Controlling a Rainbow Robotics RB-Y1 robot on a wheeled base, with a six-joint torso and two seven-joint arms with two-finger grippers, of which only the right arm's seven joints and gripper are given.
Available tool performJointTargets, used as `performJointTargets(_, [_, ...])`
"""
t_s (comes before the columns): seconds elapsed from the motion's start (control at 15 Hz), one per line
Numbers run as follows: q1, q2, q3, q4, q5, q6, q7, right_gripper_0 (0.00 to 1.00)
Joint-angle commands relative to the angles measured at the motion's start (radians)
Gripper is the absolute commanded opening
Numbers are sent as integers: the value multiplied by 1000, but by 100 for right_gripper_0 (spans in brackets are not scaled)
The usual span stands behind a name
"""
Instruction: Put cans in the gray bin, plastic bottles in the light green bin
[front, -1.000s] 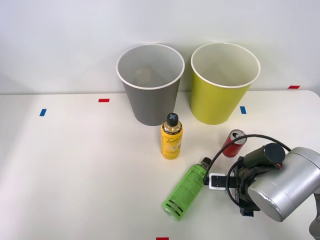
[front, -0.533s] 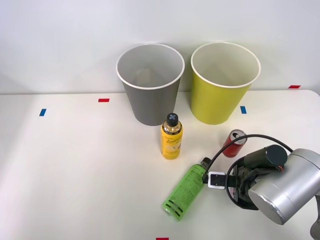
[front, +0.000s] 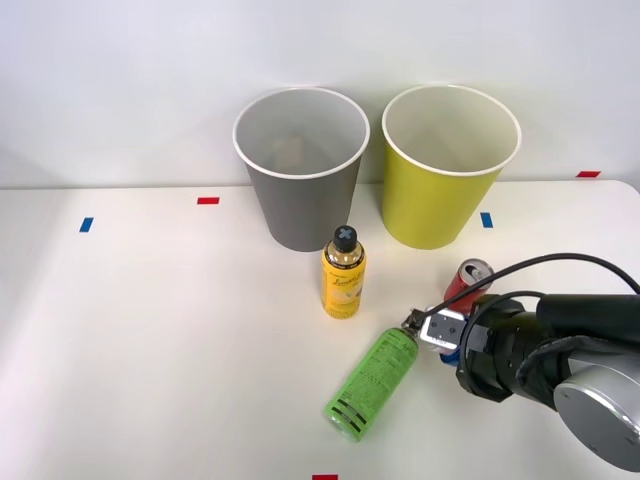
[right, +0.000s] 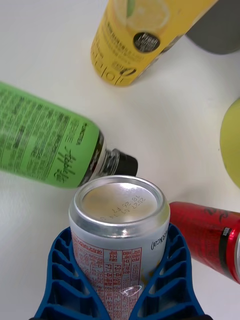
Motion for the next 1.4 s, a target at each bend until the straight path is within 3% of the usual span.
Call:
performJointTargets(0.07, [71, 37, -76, -15, -153, -186, -18, 0])
performJointTargets(0.4, [142, 105, -258, -70, -466, -250, -12, 0])
performJointTargets(0.67, [177, 117, -307, -75, -640, -404, -17, 0])
performJointTargets(1.0, [183, 111, -301, -75, -752, -579, -37, 0])
performJointTargets(1.2, [117, 62, -198, -36, -757, -753, -173, 0])
performJointTargets(1.4, [8, 7, -91, 50, -771, -933, -187, 0])
